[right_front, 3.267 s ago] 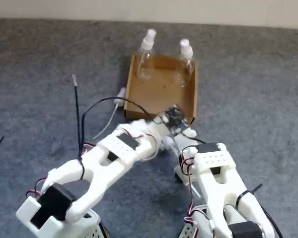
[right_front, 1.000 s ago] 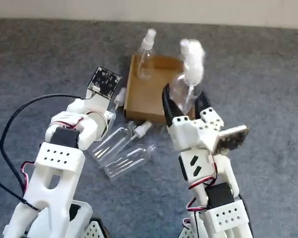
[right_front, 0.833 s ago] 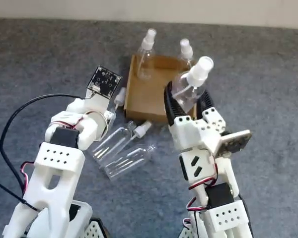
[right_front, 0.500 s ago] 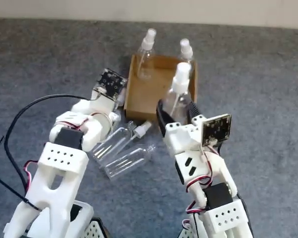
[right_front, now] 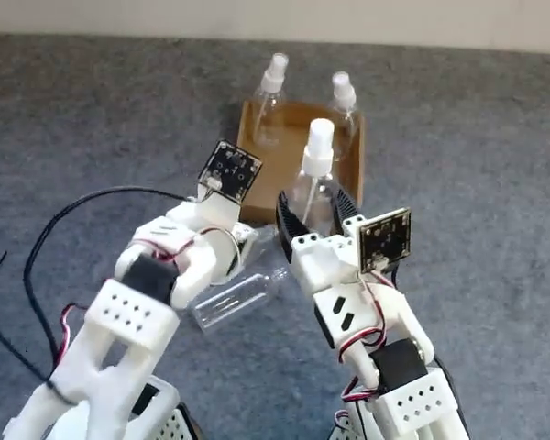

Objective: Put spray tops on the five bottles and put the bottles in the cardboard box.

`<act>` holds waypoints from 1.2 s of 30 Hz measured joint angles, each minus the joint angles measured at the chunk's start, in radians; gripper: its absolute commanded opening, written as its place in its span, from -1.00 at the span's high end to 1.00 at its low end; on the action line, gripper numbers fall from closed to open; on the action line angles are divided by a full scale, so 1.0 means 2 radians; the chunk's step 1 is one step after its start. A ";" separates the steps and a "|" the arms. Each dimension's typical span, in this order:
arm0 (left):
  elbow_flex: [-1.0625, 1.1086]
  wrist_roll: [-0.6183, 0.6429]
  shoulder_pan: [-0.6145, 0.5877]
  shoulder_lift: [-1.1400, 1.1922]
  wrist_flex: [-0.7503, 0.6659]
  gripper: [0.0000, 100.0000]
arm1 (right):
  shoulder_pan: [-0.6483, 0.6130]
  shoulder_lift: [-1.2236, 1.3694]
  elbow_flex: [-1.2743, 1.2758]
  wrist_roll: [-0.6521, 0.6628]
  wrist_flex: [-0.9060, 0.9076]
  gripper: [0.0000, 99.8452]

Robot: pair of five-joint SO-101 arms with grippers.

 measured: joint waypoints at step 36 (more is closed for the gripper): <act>0.109 0.008 -0.054 -0.268 0.054 0.40 | -0.058 0.123 -0.066 -0.017 0.018 0.99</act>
